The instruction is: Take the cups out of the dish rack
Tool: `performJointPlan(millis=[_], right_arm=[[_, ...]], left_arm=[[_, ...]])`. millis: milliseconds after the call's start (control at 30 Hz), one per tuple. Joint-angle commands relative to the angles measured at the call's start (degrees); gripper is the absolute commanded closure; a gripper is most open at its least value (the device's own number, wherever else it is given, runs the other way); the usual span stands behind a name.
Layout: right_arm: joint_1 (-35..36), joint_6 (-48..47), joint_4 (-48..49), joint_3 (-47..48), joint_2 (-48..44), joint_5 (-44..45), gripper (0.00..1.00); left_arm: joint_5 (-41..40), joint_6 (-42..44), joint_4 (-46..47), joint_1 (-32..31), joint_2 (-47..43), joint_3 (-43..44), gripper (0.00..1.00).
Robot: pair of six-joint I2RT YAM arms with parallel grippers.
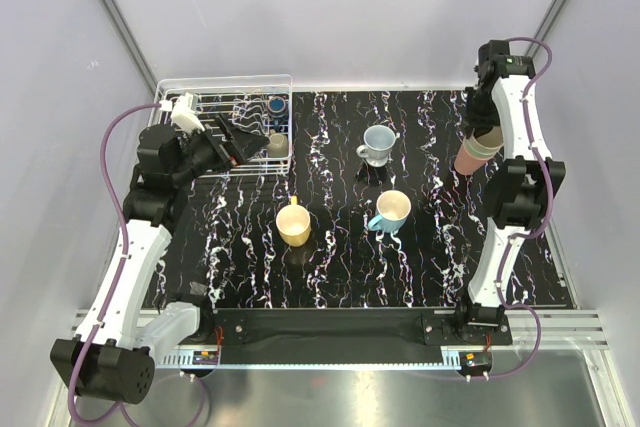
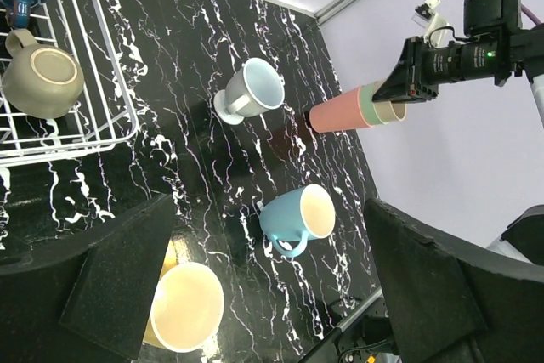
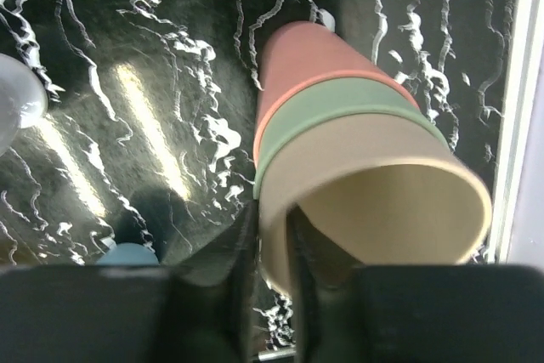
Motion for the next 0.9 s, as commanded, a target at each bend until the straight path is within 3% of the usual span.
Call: performJointPlan(millis=[0,367,633,800,867], right_arm=[[0.08,-0.94,2.53,1.35,0.73,-1.36,0.72],[0.08,-0.06,2.01,6.19,1.26,-0.49,0.60],[0.08,1.52,1.48,9.88,-2.07,-2.06,0.44],[0.52,4.51,5.60,5.94,-8.31,-4.52,0.17],[0.69,4.95,8.84,1.46,-10.86,-6.10,0.13]], left_arm=[[-1.22,1.56,1.52,-0.16,-0.13,0.38,0.01],[-2.80,3.05,0.47,-0.16,-0.49,0.46,0.01],[-8.33,6.83,-1.64,-0.16,1.00,2.92,0.01],[-12.55,10.69,-4.01,-0.42,4.69,5.64,0.03],[-14.13,12.19,-5.07,-0.77,6.88,7.83,0.04]])
